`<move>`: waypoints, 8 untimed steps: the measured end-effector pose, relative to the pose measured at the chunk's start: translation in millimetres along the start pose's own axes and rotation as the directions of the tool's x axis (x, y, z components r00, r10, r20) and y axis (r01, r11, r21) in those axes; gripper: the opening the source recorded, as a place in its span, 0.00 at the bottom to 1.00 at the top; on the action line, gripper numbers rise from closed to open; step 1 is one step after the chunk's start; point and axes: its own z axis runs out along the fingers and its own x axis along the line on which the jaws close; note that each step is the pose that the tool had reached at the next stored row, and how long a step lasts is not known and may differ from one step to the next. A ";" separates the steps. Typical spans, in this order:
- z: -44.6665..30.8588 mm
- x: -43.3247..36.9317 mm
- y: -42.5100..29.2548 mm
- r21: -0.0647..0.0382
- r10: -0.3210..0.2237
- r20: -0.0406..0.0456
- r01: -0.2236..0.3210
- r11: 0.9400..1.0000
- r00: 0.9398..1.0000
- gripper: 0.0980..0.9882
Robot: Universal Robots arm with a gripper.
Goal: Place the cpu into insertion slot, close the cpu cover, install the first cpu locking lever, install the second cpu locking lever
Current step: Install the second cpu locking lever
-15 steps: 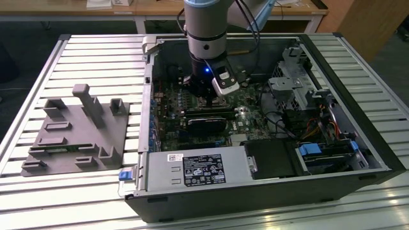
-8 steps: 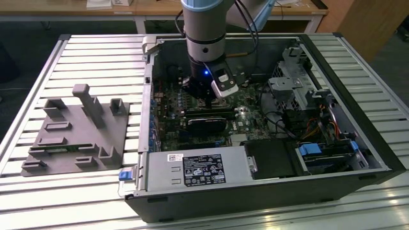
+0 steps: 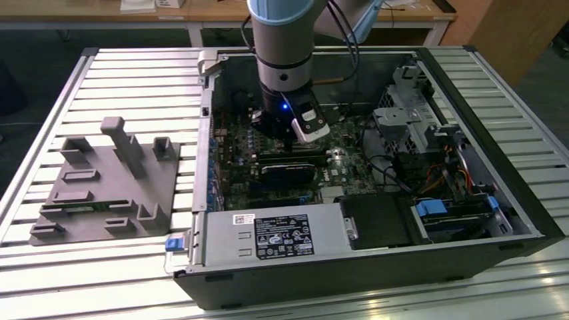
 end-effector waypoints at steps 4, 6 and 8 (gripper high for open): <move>1.7 6.0 -4.8 -0.024 0.002 -0.003 -0.002 1.000 1.000 0.01; 2.8 8.6 -7.2 -0.032 0.003 -0.005 -0.003 0.999 1.000 0.01; 3.8 10.1 -8.8 -0.041 0.003 -0.006 -0.004 0.999 1.000 0.01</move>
